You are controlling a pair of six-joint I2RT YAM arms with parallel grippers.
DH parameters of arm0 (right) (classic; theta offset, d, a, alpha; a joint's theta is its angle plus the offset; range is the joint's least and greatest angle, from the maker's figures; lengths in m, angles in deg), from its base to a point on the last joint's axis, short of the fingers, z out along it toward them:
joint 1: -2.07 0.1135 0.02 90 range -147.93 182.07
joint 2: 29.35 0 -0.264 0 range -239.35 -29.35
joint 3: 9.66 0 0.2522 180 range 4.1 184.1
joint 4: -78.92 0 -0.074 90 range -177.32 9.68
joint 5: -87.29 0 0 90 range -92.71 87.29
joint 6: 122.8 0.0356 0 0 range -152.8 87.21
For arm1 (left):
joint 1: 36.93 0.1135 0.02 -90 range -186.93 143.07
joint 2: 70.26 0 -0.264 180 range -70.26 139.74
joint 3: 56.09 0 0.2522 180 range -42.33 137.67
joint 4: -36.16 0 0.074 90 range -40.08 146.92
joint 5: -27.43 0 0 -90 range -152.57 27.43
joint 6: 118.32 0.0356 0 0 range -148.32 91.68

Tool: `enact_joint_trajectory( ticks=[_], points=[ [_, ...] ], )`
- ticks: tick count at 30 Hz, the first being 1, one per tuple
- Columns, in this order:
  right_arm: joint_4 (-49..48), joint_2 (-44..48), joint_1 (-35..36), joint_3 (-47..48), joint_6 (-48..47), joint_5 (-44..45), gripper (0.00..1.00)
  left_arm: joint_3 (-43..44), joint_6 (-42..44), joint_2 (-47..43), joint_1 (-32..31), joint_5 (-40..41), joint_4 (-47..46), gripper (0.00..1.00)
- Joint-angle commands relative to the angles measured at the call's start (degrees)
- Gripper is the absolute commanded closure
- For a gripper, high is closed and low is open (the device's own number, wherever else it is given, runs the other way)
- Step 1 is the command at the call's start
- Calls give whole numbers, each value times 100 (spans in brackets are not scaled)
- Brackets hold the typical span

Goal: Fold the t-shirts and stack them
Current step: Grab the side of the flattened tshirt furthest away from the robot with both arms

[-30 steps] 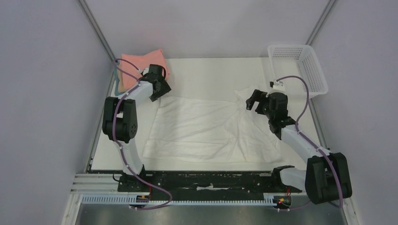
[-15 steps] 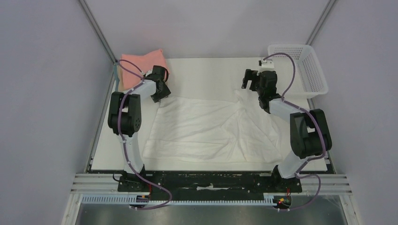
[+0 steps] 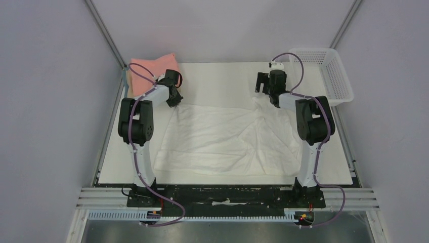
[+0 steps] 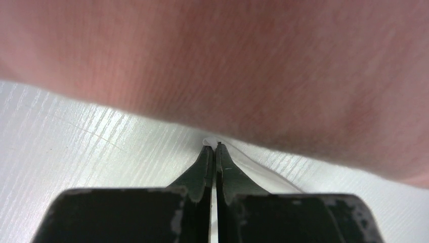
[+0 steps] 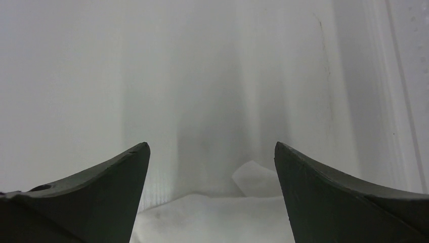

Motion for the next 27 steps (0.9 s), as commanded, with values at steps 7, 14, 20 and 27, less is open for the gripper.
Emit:
enact_joint_trajectory(
  ticks=[7, 14, 20, 27],
  points=[
    [1589, -451, 110, 1001, -134, 368, 14, -290, 48, -100, 5, 85, 186, 98],
    [2906, -894, 194, 1642, 135, 400, 25, -411, 17, -192, 5, 231, 221, 98],
    [3021, -713, 320, 1288, 235, 528, 29, -519, -28, -285, 5, 332, 266, 98],
    [2963, -385, 366, 718, 287, 671, 29, -669, -46, -377, 5, 357, 266, 98]
  ],
)
